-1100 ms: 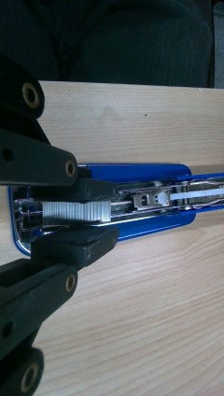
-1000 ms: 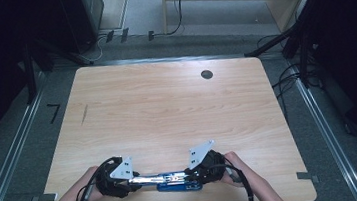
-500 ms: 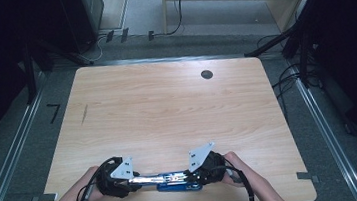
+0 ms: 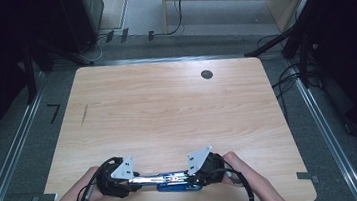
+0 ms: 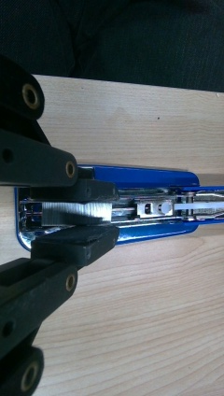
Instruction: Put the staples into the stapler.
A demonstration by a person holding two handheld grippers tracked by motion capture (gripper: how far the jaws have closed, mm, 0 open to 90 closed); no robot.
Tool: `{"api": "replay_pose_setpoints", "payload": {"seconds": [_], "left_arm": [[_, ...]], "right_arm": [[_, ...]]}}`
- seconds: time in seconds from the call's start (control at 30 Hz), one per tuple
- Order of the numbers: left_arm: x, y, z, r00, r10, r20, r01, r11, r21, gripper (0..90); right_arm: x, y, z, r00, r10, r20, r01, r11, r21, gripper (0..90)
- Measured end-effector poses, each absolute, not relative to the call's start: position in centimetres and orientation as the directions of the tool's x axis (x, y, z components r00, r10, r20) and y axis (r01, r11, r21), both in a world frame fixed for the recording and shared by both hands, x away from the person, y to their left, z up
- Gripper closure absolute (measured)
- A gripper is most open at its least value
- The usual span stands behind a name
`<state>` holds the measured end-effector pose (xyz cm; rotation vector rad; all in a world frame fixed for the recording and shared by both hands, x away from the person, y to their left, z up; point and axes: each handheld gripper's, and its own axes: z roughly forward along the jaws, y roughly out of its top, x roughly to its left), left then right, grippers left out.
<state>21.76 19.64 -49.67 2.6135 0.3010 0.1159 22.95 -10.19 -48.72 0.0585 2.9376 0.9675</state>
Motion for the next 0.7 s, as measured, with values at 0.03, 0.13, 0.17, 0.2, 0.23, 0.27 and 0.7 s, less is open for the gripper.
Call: {"api": "replay_pose_setpoints", "payload": {"seconds": [0.03, 0.13, 0.17, 0.2, 0.23, 0.27, 0.7], "left_arm": [[21.8, 19.6, -49.7, 0.972, 0.234, 0.026, 0.191, -0.849, 0.492, 59.5], [21.8, 19.7, -49.7, 0.972, 0.233, 0.025, 0.191, -0.849, 0.492, 59.5], [21.8, 19.6, -49.7, 0.972, 0.234, 0.025, 0.192, -0.849, 0.493, 59.5], [21.8, 19.6, -49.7, 0.972, 0.234, 0.025, 0.192, -0.849, 0.492, 59.5], [21.8, 19.6, -49.7, 0.972, 0.235, 0.025, 0.192, -0.849, 0.492, 59.5], [21.8, 19.6, -49.7, 0.972, 0.235, 0.025, 0.192, -0.849, 0.492, 59.5], [21.7, 19.5, -49.7, 0.972, 0.234, 0.029, 0.190, -0.851, 0.490, 59.6]], "right_arm": [[23.0, -10.2, -48.7, -0.998, 0.052, -0.039, 0.019, 0.807, 0.590, 76.1], [23.0, -10.3, -48.7, -0.998, 0.053, -0.035, 0.022, 0.808, 0.589, 75.9], [23.1, -10.4, -48.7, -0.998, 0.054, -0.031, 0.025, 0.806, 0.592, 76.0], [23.1, -10.4, -48.7, -0.998, 0.054, -0.028, 0.027, 0.807, 0.591, 76.4], [23.1, -10.4, -48.7, -0.998, 0.054, -0.021, 0.032, 0.808, 0.588, 77.2], [23.1, -10.3, -48.8, -0.998, 0.053, -0.023, 0.029, 0.808, 0.589, 77.2], [23.2, -9.4, -48.5, -0.999, 0.015, -0.038, -0.010, 0.815, 0.579, 79.6]]}}
